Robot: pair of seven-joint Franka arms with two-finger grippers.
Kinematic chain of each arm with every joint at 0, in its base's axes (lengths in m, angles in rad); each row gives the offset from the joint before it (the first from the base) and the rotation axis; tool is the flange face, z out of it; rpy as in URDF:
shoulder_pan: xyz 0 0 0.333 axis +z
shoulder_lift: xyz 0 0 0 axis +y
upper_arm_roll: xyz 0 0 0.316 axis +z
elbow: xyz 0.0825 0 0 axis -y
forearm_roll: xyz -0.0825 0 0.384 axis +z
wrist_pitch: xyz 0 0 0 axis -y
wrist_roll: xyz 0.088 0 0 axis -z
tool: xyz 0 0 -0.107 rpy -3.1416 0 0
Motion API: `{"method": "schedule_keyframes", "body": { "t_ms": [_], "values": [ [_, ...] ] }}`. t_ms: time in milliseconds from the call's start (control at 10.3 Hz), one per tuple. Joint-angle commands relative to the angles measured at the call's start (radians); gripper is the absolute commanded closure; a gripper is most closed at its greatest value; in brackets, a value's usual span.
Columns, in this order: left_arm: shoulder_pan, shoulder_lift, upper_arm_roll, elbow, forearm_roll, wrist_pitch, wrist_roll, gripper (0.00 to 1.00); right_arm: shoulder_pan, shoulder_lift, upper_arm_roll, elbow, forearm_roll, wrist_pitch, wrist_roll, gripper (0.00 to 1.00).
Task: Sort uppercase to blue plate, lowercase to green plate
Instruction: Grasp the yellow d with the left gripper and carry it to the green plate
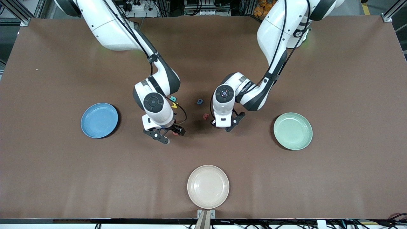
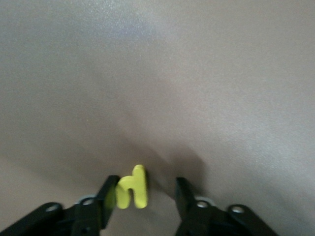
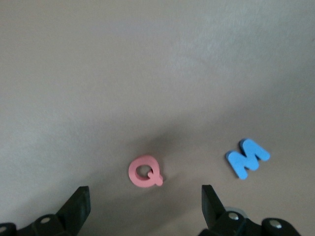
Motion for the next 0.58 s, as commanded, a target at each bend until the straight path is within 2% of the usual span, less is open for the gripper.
{"method": "schedule_keyframes", "body": {
  "t_ms": [0, 195, 486],
  "values": [
    [0.008, -0.054, 0.011, -0.024, 0.026, -0.010, -0.034, 1.00, 0.029, 0.020, -0.012, -0.007, -0.010, 0.026, 0.032, 0.00],
    [0.074, -0.139, 0.011, -0.060, 0.027, -0.029, 0.030, 1.00, 0.029, 0.032, -0.010, -0.007, -0.073, 0.040, 0.032, 0.00],
    [0.233, -0.258, 0.011, -0.054, 0.024, -0.246, 0.315, 1.00, 0.027, 0.055, -0.010, -0.007, -0.127, 0.076, 0.015, 0.00]
  ]
}}
